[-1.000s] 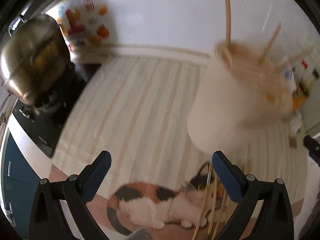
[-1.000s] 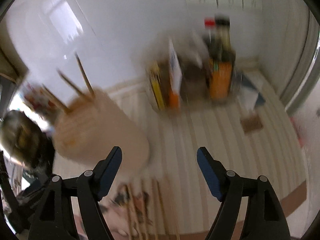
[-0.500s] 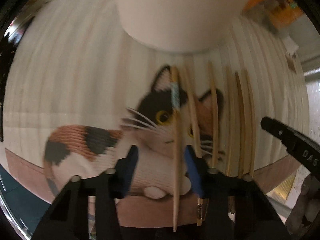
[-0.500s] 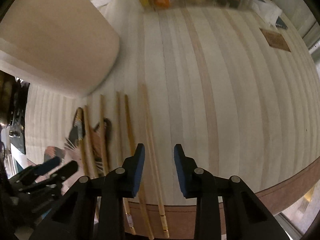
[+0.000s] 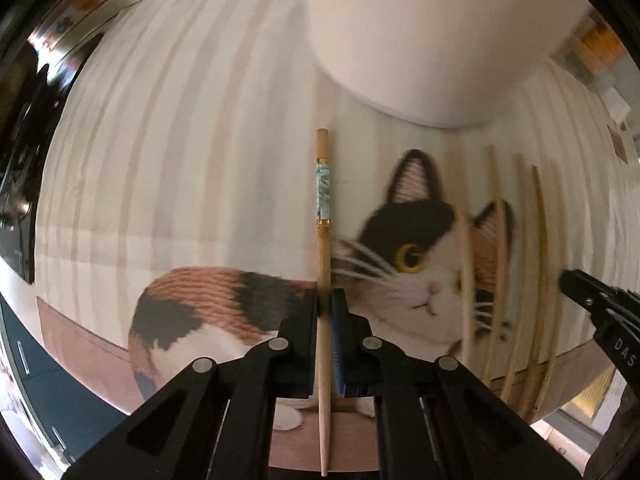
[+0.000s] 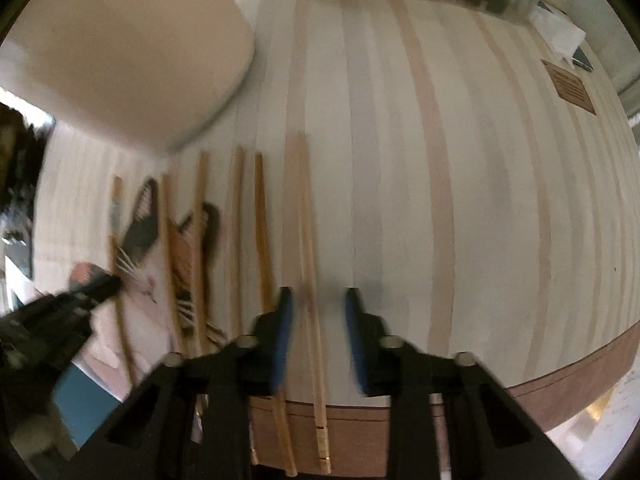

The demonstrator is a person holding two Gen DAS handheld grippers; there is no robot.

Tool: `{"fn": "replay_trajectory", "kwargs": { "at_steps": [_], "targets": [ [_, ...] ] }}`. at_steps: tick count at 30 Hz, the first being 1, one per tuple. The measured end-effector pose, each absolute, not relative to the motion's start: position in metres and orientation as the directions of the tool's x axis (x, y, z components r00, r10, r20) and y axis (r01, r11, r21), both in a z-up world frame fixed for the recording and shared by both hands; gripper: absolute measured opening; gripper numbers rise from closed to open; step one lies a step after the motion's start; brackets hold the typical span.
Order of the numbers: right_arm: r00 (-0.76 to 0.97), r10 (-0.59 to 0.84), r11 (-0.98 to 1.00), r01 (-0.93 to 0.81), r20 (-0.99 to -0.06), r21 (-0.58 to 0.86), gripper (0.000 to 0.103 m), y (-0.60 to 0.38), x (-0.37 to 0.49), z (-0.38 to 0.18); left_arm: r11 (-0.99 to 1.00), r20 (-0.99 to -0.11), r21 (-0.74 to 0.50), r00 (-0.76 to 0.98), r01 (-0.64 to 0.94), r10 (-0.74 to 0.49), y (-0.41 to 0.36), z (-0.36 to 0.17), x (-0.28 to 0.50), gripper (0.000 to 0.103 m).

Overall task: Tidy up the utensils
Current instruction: 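Close the left tool on a band-decorated chopstick while the right tool grasps another, then lift the left tool's chopstick toward the pink holder while the right tool carries its own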

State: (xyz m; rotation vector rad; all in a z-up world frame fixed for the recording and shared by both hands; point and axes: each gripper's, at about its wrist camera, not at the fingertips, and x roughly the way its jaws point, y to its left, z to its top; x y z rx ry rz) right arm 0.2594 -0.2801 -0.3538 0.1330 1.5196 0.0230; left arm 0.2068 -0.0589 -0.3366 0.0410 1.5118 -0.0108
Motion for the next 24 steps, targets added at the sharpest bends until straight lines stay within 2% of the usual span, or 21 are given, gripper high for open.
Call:
{"fn": "replay_trajectory", "kwargs": {
  "at_steps": [1, 2, 11, 24],
  "targets": [
    [0.060, 0.070, 0.995, 0.061, -0.996, 0.074, 0.007, -0.280, 0.258, -0.353, 0.999, -0.998, 0.020, 0.059, 0.025, 0.019, -0.055, -0.336, 0.206, 0.004],
    [0.056, 0.066, 0.996, 0.062, -0.996, 0.069, 0.007, -0.282, 0.256, -0.353, 1.000, -0.998, 0.020, 0.058, 0.018, 0.019, -0.052, -0.336, 0.205, 0.004],
    [0.001, 0.068, 0.995, 0.076, -0.998, 0.068, 0.007, -0.307, 0.240, -0.354, 1.000, -0.999, 0.000, 0.051, -0.007, 0.000, -0.030, -0.343, 0.208, 0.005],
    [-0.010, 0.015, 0.998, 0.063, -1.000, 0.014, 0.007, -0.273, 0.255, -0.370, 1.000, -0.999, 0.005, 0.054, 0.002, 0.005, -0.038, -0.337, 0.224, 0.005]
  ]
}}
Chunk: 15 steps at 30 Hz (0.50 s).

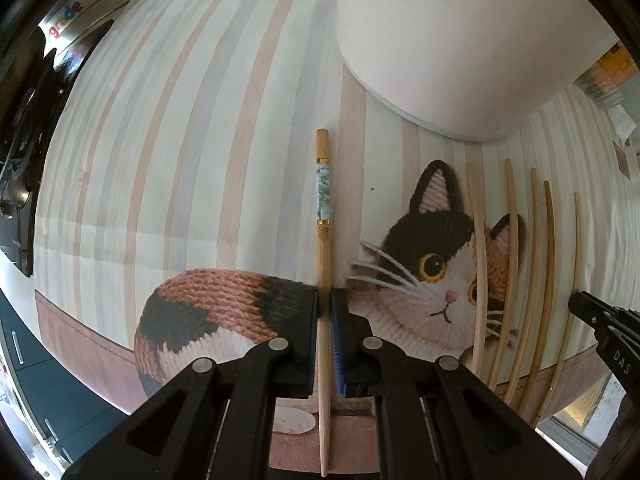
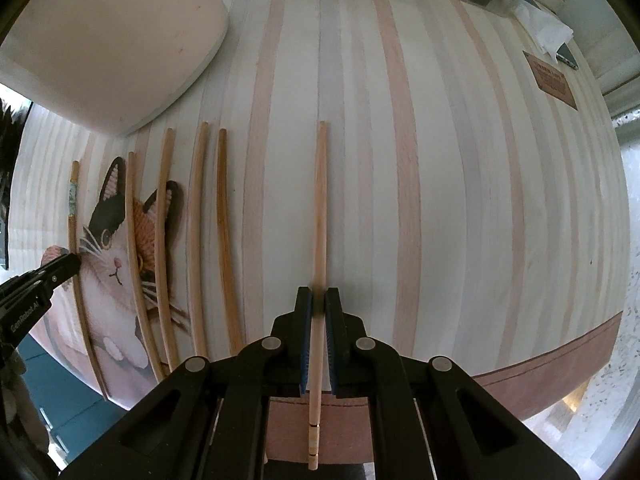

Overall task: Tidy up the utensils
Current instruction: 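Lift the left tool's chopstick toward the pink holder while the right tool carries its own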

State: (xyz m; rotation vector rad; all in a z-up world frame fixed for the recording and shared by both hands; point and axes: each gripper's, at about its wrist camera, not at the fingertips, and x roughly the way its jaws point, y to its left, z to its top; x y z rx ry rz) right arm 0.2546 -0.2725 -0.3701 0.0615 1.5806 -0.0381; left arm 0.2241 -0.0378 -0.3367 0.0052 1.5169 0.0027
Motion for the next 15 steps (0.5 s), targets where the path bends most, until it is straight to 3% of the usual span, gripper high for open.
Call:
{"fn": "replay_trajectory", "kwargs": {
  "at_steps": [15],
  "targets": [
    [0.017, -0.006, 0.996, 0.087, -1.000, -0.004, 0.007, -0.254, 0.261, -0.360, 1.000, -0.993, 0.026, 0.112, -0.016, 0.028, -0.029, -0.324, 0.222, 0.004]
  ]
}}
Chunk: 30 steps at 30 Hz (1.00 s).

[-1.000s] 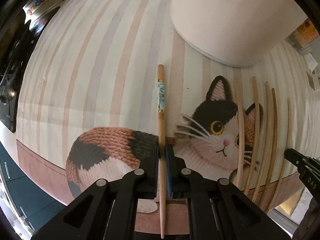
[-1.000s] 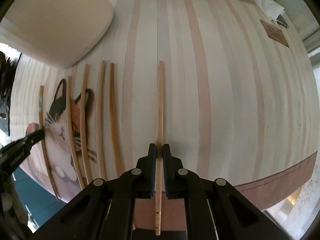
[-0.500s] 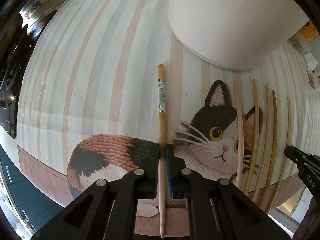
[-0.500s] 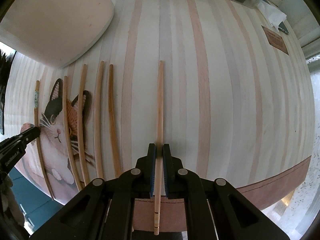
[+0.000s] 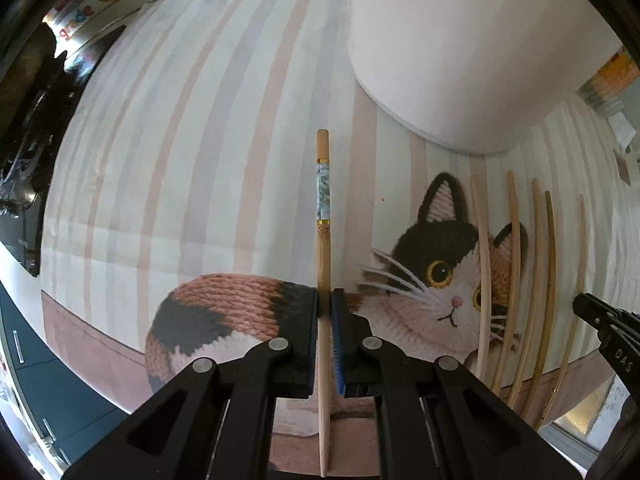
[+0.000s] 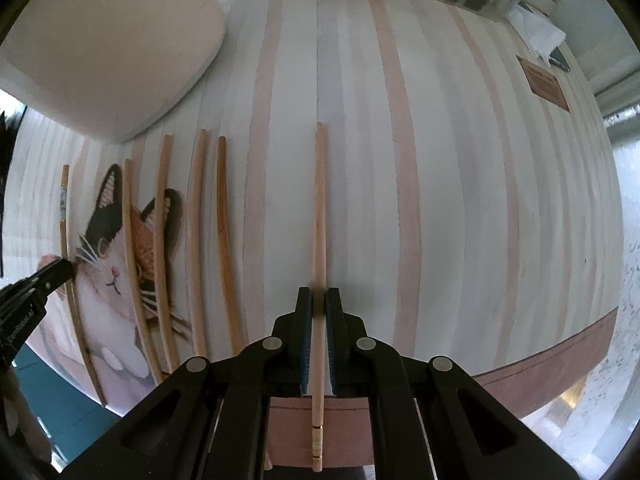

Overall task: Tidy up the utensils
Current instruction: 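Lift the left tool's chopstick toward the pink holder while the right tool carries its own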

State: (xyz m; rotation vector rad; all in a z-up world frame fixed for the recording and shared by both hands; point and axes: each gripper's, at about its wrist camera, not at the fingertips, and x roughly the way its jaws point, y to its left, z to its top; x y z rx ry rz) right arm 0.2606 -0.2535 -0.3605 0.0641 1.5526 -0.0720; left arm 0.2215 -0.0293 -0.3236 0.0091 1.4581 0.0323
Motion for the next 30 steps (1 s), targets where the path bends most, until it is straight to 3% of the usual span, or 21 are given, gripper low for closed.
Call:
{"fn": "replay_trajectory", "kwargs": {
  "at_steps": [6, 18, 24, 30],
  "targets": [
    [0.119, -0.006, 0.997, 0.081, -0.993, 0.003, 0.007, -0.254, 0.263, -0.326, 0.998, -0.979, 0.010, 0.203, -0.058, 0.022, -0.017, -0.286, 0.218, 0.004],
    [0.370, 0.011, 0.993, 0.107, -0.929, 0.055, 0.007, -0.261, 0.269, -0.238, 0.990, -0.877, -0.064, 0.480, -0.125, 0.004, 0.000, -0.160, 0.226, 0.004],
    [0.514, 0.099, 0.971, 0.136, -0.852, 0.195, 0.007, -0.270, 0.277, -0.176, 0.972, -0.790, -0.202, 0.607, -0.123, -0.087, 0.006, -0.082, 0.226, 0.004],
    [0.661, 0.216, 0.927, 0.091, -0.718, 0.363, 0.007, -0.266, 0.298, -0.095, 0.940, -0.664, -0.332, 0.727, -0.077, -0.175, 0.008, -0.008, 0.236, 0.004]
  ]
}}
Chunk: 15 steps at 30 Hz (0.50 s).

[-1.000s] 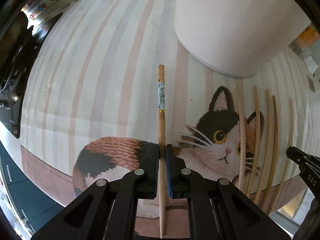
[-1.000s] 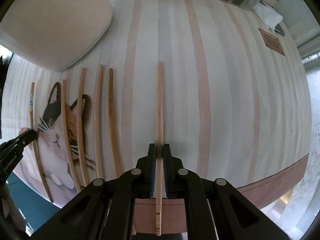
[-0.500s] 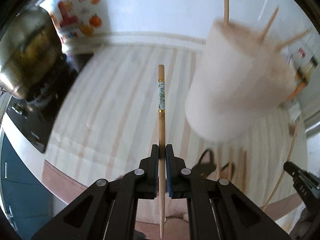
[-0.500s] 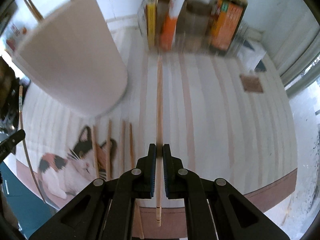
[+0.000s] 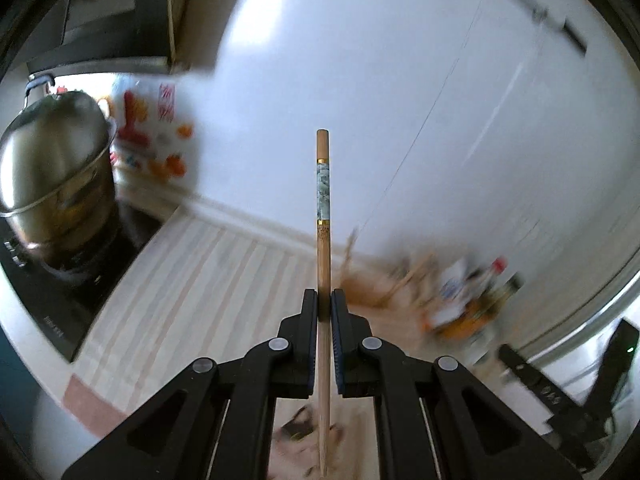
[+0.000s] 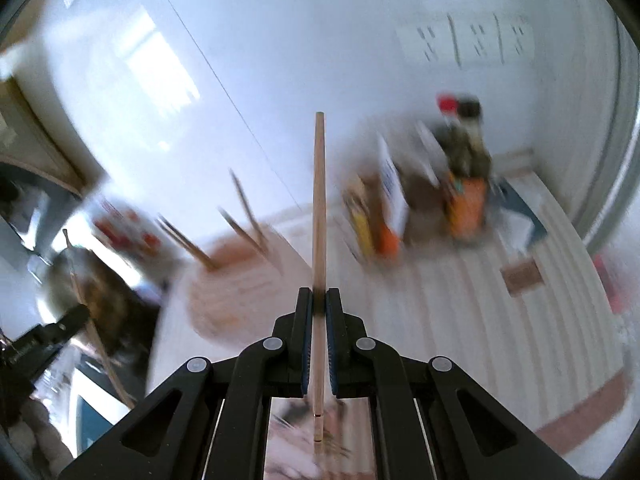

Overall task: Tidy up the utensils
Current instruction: 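Lift the left tool's chopstick toward the pink holder while the right tool carries its own, then lower the left tool's chopstick into the holder while the right tool lowers its own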

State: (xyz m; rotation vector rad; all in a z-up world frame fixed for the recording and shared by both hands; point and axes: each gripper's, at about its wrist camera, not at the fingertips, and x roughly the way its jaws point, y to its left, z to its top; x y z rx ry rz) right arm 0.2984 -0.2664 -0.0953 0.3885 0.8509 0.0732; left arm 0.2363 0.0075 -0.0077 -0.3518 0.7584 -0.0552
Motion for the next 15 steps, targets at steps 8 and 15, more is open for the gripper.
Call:
{"fn": "replay_trajectory", "kwargs": {
  "at_steps": [8, 15],
  "targets": [
    [0.751, 0.251, 0.907, 0.037, -0.610, 0.419, 0.007, -0.237, 0.369, -0.044, 0.915, -0.531, -0.402, 0.820, -0.022, -0.214, 0.001, 0.042, 0.301, 0.004],
    [0.774, 0.198, 0.923, 0.060, -0.602, 0.380, 0.007, -0.215, 0.428, -0.060, 0.904, -0.544, -0.426, 0.808, -0.032, -0.228, -0.007, 0.000, 0.371, 0.004]
  ]
}}
